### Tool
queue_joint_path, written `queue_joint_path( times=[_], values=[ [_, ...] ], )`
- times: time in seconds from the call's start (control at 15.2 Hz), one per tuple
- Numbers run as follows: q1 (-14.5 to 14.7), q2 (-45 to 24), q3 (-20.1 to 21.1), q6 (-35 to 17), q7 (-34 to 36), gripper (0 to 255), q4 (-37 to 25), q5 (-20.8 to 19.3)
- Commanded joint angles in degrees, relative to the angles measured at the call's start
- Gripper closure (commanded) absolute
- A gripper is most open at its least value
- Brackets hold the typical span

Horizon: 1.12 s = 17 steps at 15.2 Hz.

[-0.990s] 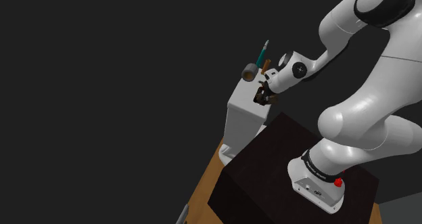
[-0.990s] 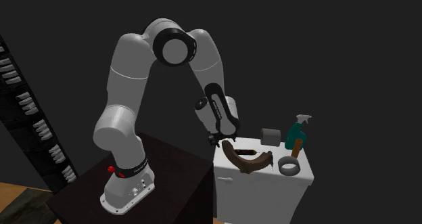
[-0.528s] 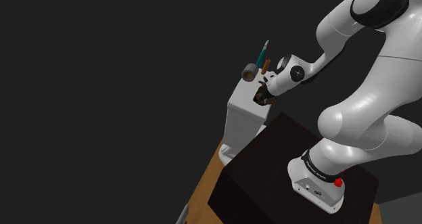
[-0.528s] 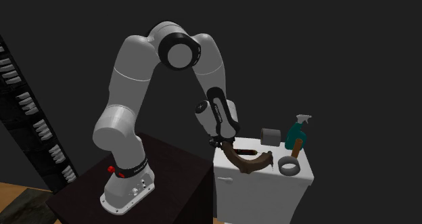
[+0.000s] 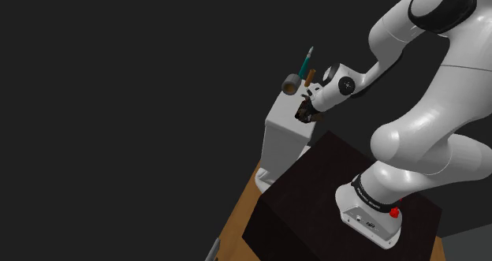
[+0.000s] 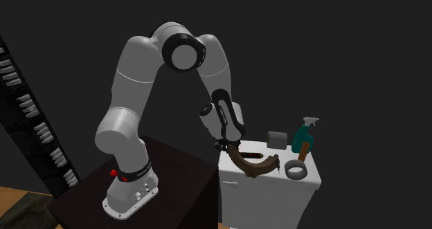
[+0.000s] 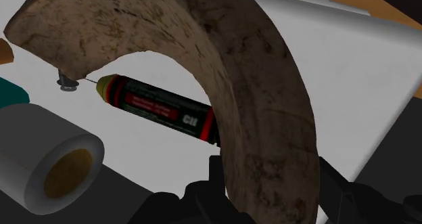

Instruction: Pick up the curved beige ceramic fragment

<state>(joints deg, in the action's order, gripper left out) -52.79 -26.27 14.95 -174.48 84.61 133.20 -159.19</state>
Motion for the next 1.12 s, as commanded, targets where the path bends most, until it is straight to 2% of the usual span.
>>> queue_joint_path(
  times=[0.0, 0.53, 0.92, 1.06],
  values=[
    [0.2, 0.9, -0.2, -0.7, -0.1, 255, 0.2, 0.3],
    [2.8, 7.5, -3.1, -6.1, -1.6, 255, 1.4, 3.3],
    [7.8, 12.2, -8.6, -10.6, -3.7, 255, 1.8, 6.4],
    [8.0, 12.3, -8.9, -10.7, -3.7, 255, 1.8, 6.4]
  ],
)
